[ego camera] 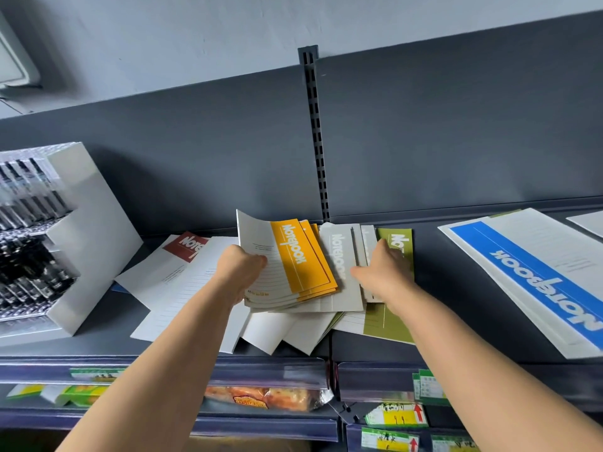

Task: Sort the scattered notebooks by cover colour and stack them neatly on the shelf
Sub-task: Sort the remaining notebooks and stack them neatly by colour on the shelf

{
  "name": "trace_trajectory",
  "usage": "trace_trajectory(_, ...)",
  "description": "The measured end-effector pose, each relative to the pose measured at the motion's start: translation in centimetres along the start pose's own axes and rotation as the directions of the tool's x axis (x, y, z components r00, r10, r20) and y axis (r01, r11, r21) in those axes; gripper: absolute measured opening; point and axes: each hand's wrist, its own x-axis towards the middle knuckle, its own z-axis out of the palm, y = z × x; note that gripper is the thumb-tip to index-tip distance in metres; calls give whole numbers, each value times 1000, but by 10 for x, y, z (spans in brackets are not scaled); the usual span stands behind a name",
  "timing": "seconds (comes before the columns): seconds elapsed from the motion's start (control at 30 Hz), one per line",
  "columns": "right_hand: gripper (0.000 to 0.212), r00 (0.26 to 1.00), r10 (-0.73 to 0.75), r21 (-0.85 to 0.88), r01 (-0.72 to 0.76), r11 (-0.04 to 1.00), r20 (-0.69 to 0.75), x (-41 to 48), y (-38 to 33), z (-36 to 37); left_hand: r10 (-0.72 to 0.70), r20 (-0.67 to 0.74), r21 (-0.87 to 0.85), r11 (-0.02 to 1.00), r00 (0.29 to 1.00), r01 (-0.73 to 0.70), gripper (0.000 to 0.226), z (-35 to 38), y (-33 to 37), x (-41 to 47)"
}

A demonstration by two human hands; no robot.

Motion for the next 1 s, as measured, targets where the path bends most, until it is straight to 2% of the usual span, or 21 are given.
trace_trajectory(0.1, 43, 998, 53, 186, -48, 981, -24, 5, 5, -8, 8, 24, -12, 1000, 1000, -8, 26, 8, 2, -2)
trace_trajectory(0.17, 29, 998, 49, 336, -63, 940, 49, 7, 10, -10, 15, 35, -4, 1000, 999, -15, 24, 14, 2, -2)
trace_trajectory(0.27, 40, 985, -12, 449, -66, 891, 170, 8, 14, -9, 33, 51, -1, 999, 998, -33, 28, 20, 5, -4)
trace_trajectory(0.4, 46, 981, -38, 507, -66, 860, 192, 9, 18, -8, 47, 59, -3, 999, 997, -47, 27, 22, 11, -11)
trace_trajectory(0.47, 43, 990, -48, 518, -29, 855, 133, 8, 24, -11, 70, 44, -41, 997, 997, -68, 26, 20, 17, -18)
trace_trajectory(0.57, 38, 998, -40, 482, 58, 874, -48, -4, 41, -27, 155, 47, -157, 977, 987, -146, 17, 15, 31, -35)
trace_trajectory(0.7, 40, 973, -18, 481, 130, 867, -229, -33, 67, -55, 232, 220, -342, 928, 947, -148, 9, 14, 53, -65)
trace_trajectory(0.83, 36, 914, 93, 482, 120, 868, -396, -80, 96, -78, 327, 412, -414, 899, 850, -145, 18, 29, 62, -92)
trace_trajectory(1.0, 42, 759, 310, 518, 43, 854, -573, -165, 139, -87, 378, 623, -432, 896, 685, -101, 28, 68, 55, -138)
